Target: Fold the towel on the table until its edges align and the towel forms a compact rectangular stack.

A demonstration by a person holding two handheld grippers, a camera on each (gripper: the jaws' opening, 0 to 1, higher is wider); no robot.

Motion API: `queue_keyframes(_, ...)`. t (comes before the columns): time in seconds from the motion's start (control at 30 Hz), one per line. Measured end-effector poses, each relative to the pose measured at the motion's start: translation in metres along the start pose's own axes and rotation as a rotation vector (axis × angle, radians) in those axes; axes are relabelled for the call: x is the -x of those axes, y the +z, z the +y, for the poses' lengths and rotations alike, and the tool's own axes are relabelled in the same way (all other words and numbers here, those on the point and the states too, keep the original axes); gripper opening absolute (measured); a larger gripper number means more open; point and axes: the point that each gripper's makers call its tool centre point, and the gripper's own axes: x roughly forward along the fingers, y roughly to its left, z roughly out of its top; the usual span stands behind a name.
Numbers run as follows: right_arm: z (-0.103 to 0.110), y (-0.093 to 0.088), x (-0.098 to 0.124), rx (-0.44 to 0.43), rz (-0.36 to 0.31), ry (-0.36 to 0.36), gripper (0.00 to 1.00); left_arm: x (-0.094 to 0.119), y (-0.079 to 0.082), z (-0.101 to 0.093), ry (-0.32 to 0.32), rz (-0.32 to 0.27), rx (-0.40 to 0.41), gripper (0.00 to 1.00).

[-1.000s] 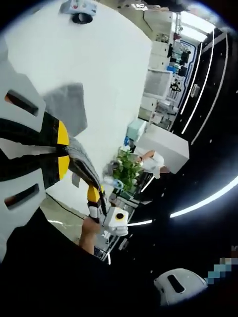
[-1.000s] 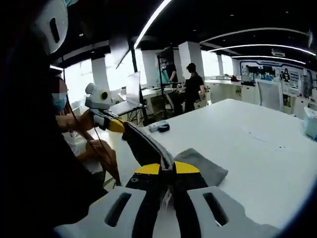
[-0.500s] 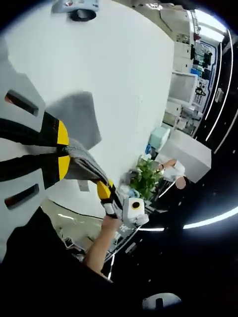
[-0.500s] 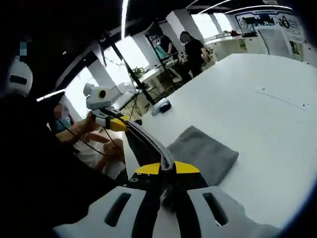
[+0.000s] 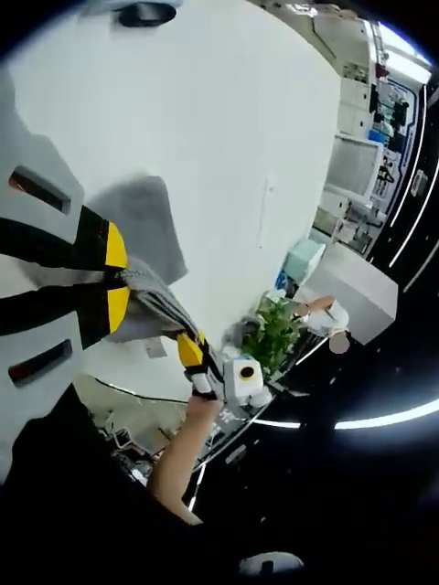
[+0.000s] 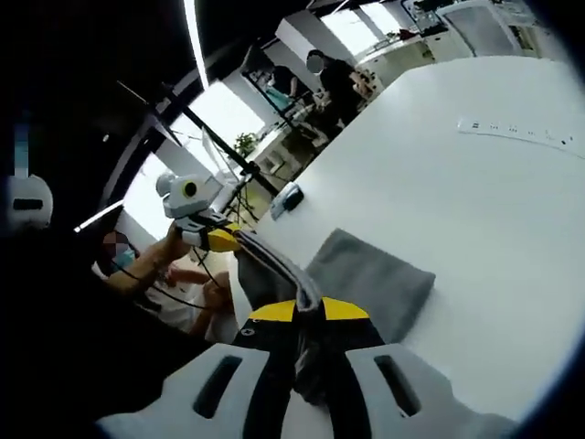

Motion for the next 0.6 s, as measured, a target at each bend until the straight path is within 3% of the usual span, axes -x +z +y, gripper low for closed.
queue_keyframes(0.17, -0.018, 0.001, -0.007, -0.120, -0.024, -0.031, 0.05, -0.014, -0.001, 0.012, 0.012, 0.025, 0.006, 0.04)
queue_keyframes(0.6, -0.032, 0.004, -0.013, -0.183, -0.048, -0.037, 0.06, -0.027, -0.004, 0.033, 0.028, 0.043, 0.032, 0.04)
